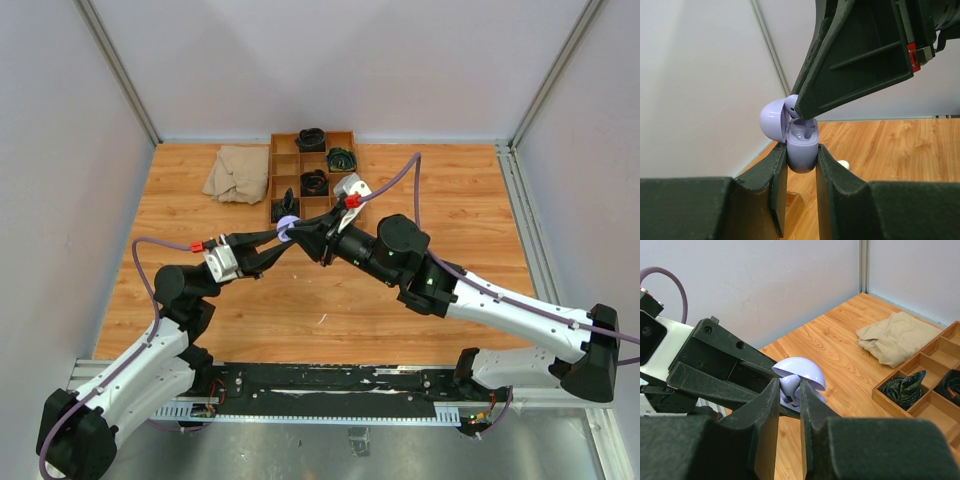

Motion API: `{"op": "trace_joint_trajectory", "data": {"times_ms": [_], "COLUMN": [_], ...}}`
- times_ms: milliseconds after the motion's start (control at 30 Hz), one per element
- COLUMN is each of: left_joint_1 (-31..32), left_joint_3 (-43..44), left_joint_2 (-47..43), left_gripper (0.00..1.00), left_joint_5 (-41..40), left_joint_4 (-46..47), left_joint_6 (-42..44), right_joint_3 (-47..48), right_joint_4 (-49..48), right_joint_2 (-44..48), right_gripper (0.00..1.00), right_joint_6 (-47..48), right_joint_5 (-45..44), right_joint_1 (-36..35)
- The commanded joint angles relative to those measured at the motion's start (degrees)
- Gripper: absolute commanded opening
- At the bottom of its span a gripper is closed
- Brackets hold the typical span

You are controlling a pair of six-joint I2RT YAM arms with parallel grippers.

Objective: Insert the wireless bluetooth earbuds into the charging case
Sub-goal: Place the earbud in the charging case.

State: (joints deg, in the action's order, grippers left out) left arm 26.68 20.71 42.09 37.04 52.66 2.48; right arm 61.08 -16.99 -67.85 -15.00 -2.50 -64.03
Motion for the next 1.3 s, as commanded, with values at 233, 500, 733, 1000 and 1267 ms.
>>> {"op": "trace_joint_trajectory", "data": {"times_ms": [233,500,733,1000,1267], "left_joint_1": [-0.4,-0.4,-0.4,-0.4,-0.4], "left_joint_3": [-0.59,-1.37,-1.26,-0.12,0.21], "left_joint_2": [-0.77,-0.96,-1.05,-0.63,0.05], "left_gripper": [0.0,0.0,0.0,0.0,0.0], "left_joint_5": [-1.83,-2.94,-3.81,-3.2,-2.62], "left_joint_4": [2.79,2.71,-0.34,-3.71,-4.75], "left_joint_6": [-0.05,1.15,3.26,4.8,5.12], "right_joint_3": [-0.9,-0.88,-0.74,2.28,2.38], "right_joint_4": [-1.63,-0.9,1.3,13.84,19.15], "right_joint_2": [-0.44,1.17,3.85,6.24,7.13], "right_gripper": [0.21,0.37,0.5,0.64,0.66], "right_joint_6": [2.7,3.5,7.01,11.42,12.02], "right_joint_5": [-8.52,-9.07,-8.72,-11.47,-10.76], "right_joint_1": [-3.76,-4.16,-4.17,-3.42,-0.9]}}
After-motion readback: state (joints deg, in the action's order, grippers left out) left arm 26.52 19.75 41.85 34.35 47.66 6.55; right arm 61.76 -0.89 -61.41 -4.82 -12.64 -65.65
